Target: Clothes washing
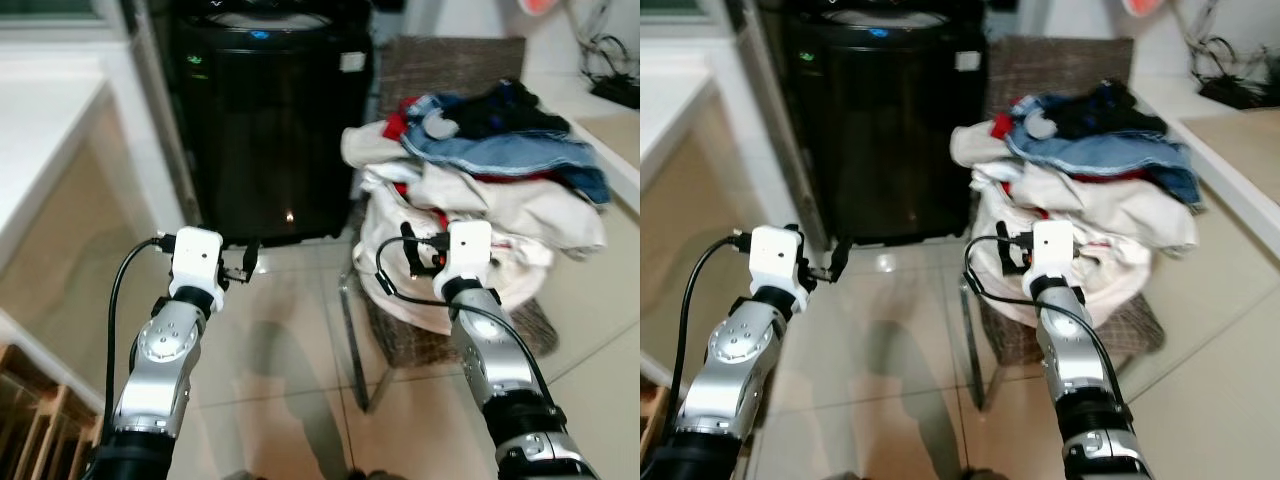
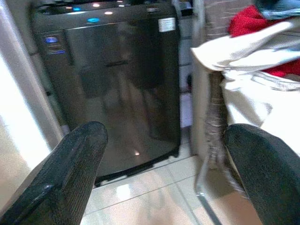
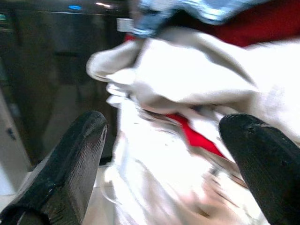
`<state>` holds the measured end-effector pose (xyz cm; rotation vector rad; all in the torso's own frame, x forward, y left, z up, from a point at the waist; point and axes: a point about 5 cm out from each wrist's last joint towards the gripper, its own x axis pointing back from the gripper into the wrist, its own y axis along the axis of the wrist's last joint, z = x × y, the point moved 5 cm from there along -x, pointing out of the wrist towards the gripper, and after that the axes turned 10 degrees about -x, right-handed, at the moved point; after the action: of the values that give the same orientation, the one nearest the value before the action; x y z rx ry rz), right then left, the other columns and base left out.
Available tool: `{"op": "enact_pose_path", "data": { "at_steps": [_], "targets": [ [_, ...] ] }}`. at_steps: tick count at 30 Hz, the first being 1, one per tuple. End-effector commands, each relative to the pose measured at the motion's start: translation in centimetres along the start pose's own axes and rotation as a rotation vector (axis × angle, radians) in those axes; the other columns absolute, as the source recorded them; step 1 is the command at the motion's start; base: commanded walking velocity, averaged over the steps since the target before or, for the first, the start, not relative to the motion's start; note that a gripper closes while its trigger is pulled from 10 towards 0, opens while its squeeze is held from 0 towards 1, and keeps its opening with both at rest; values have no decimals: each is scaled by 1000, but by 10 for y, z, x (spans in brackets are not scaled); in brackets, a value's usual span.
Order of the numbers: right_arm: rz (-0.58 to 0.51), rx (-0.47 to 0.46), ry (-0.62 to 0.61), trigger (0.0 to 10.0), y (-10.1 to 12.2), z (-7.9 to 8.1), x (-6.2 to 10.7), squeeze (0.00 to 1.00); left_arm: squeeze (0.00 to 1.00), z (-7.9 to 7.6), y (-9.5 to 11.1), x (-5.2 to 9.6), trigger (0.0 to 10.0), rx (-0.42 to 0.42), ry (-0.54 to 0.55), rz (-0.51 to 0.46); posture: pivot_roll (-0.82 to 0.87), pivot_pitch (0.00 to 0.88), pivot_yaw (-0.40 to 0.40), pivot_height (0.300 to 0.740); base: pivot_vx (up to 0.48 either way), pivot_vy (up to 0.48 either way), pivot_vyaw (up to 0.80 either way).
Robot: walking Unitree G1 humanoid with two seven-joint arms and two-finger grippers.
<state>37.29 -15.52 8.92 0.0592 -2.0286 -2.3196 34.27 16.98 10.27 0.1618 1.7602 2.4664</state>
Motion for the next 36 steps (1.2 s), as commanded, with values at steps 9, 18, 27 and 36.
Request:
{"op": "enact_pose_path", "data": {
  "at_steps": [9, 18, 27, 36],
  "targets": [
    [-26, 23, -26, 10000, 7, -8, 2, 0, 0, 0, 6, -4, 10000, 3, -6, -31, -26, 2, -13, 740, 0, 0, -764],
    [-268, 217, -143, 10000, 62, -24, 2, 0, 0, -2, 31, -6, 10000, -6, -46, -147, -29, 0, -15, 740, 0, 463, 0],
    [-304, 204, -169, 10000, 74, -26, 1, 0, 0, -22, 31, -11, 10000, -101, -129, -136, -35, 0, -12, 740, 0, 253, -89],
    [-235, 142, -255, 10000, 56, -46, 7, 0, 0, -29, 36, -12, 10000, -147, -158, -155, -53, 0, 9, 740, 0, 0, -178]
  ]
}}
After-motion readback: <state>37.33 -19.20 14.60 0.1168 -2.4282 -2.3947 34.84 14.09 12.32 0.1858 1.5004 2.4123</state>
